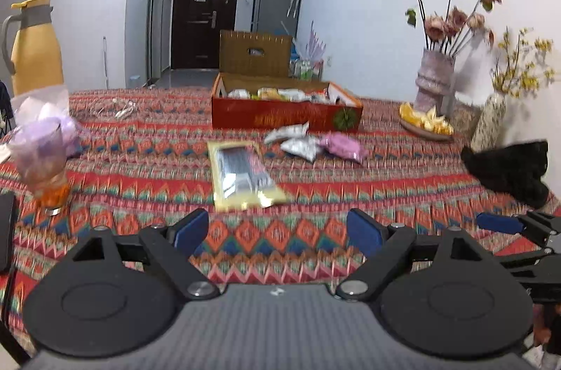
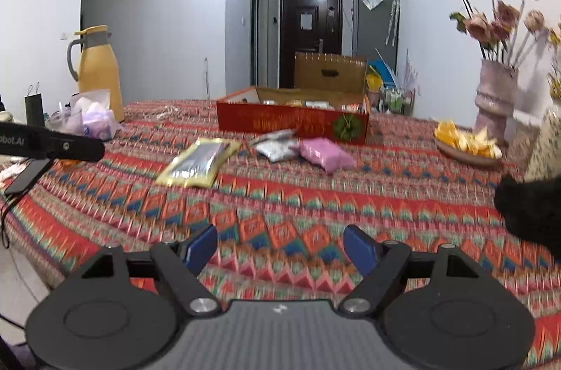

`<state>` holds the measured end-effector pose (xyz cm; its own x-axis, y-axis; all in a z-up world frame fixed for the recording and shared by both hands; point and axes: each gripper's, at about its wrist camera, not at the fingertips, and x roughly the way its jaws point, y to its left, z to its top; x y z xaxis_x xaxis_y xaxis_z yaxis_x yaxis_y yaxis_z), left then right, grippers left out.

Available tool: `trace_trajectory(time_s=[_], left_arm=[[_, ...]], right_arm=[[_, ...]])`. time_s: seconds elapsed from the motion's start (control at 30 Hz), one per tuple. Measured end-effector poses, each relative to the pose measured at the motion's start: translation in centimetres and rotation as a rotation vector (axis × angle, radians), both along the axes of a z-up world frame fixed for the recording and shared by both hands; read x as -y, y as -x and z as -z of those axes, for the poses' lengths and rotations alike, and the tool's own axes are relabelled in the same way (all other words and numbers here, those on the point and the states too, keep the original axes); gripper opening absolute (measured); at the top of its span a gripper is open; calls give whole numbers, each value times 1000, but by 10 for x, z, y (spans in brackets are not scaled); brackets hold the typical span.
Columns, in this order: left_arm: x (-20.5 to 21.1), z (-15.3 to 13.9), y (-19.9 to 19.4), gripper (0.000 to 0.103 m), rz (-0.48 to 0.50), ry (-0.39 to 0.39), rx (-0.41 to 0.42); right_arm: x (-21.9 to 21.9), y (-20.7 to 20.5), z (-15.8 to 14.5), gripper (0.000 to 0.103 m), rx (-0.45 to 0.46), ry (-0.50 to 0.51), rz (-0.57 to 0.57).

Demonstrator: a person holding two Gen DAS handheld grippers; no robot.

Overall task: Organize snacks
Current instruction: 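Withdraw both tools from the box back over the remaining packets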

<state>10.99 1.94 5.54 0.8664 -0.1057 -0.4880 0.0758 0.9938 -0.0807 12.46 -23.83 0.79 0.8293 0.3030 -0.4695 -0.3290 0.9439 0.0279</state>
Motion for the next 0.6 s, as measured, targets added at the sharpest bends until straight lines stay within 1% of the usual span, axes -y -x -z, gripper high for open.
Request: trace_trajectory(time_s=[0.13,0.2,0.3,0.47,0.6], left_arm=[[3,15,12,88,-16,-20,-32],[3,19,11,88,-20,-21,-51],[3,22,10,88,-22,-26,-58],[5,22,-5,88,-12,-28,-69],[8,25,-22,87,3,-33,-81]], right_arm=[[7,17,14,79,-34,-6,14],[8,19,17,79,-41,-4,16],[9,17,20,79,-47,5,18],[8,11,21,79,-52,-4,17],[7,-3,22,79,-67,-5,17]])
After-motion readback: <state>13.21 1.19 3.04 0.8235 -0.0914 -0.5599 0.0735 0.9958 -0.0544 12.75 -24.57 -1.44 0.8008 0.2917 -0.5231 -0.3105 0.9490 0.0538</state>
